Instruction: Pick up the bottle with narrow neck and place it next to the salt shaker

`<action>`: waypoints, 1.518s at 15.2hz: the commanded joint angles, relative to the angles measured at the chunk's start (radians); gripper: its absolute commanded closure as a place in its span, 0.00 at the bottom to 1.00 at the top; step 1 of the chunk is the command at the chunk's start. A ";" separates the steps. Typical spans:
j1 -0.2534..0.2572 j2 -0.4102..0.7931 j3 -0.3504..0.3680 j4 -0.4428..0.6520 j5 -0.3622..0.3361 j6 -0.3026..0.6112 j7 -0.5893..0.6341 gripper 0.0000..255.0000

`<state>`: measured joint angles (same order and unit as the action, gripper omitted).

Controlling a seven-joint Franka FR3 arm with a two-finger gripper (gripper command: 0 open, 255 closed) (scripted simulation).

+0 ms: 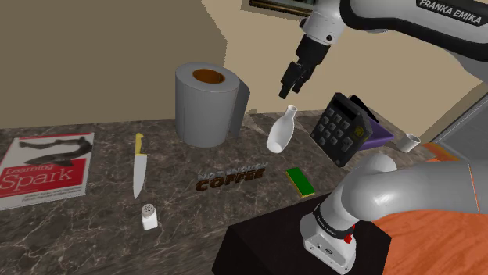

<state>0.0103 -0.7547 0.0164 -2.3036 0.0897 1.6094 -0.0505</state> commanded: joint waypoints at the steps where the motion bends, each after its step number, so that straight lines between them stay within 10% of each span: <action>1: 0.000 0.000 0.000 0.000 0.000 0.000 0.000 0.00; 23: -0.160 0.372 -0.310 -0.068 -0.195 0.368 -0.301 0.00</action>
<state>-0.1475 -0.4007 -0.2870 -2.3717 -0.1047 1.9592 -0.3453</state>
